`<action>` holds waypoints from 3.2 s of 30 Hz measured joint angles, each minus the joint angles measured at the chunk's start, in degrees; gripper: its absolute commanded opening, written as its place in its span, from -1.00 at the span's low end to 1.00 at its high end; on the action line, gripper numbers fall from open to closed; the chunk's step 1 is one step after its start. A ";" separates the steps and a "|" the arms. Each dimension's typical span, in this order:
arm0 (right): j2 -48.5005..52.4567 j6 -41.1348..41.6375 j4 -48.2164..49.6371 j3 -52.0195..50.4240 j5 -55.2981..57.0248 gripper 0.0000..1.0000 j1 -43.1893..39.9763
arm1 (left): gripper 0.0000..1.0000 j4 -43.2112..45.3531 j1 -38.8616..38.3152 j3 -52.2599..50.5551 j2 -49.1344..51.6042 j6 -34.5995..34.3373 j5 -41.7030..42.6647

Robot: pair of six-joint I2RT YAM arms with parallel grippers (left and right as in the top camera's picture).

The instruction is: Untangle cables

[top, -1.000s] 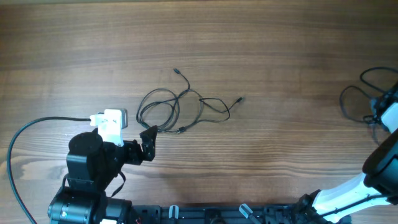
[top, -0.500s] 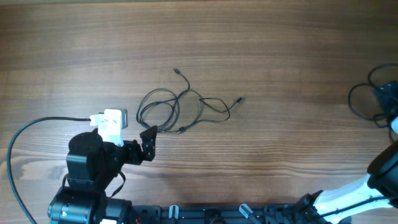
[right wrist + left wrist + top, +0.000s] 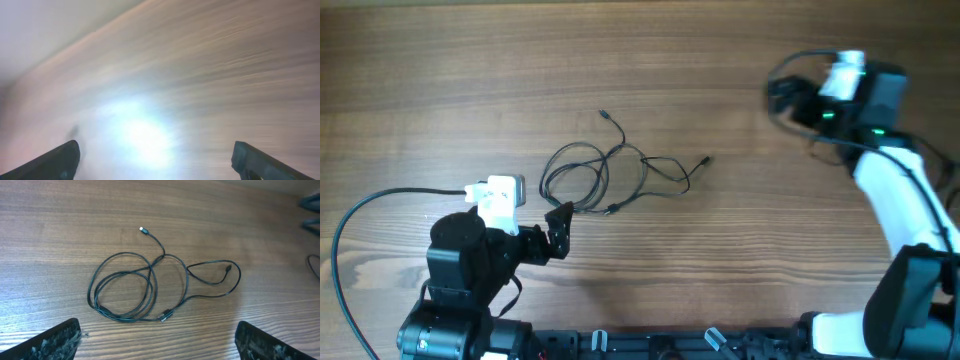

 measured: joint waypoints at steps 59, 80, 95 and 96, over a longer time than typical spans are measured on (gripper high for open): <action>-25.38 4.17 -33.22 2.60 17.25 -0.91 25.79 | 0.82 12.81 -5.44 0.04 26.36 -18.75 8.41; -25.31 4.15 -33.27 2.60 17.05 -0.91 25.79 | 0.57 18.32 -24.26 14.08 67.47 -20.00 -15.41; -25.31 3.98 -34.82 2.60 17.29 -0.91 25.79 | -0.86 12.15 -29.05 17.03 73.68 -23.30 -31.10; -25.31 3.93 -34.97 2.60 17.33 -0.91 25.79 | -0.92 11.06 -28.89 17.03 73.68 -23.71 -31.98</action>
